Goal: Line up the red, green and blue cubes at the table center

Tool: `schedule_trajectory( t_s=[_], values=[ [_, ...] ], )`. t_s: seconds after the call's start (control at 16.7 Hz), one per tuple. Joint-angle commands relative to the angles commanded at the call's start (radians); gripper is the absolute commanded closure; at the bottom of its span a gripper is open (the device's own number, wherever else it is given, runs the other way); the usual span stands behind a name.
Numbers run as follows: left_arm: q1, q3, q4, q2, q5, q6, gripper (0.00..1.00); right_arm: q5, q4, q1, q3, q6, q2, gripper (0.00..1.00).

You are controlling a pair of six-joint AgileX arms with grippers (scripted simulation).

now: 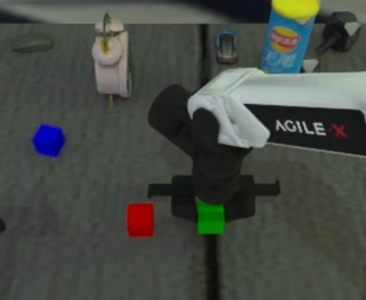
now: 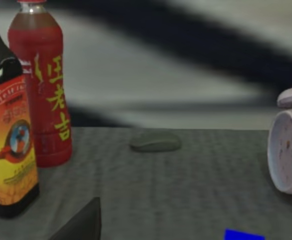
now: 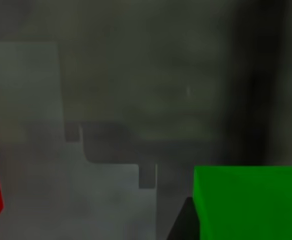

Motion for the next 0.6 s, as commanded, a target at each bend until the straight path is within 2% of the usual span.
schedule_trajectory(
  t_s=[0.6],
  values=[
    [0.000,0.000,0.000,0.000,0.000,0.000,0.00,0.000,0.000,0.000,0.000,0.000,0.000,0.17]
  ],
)
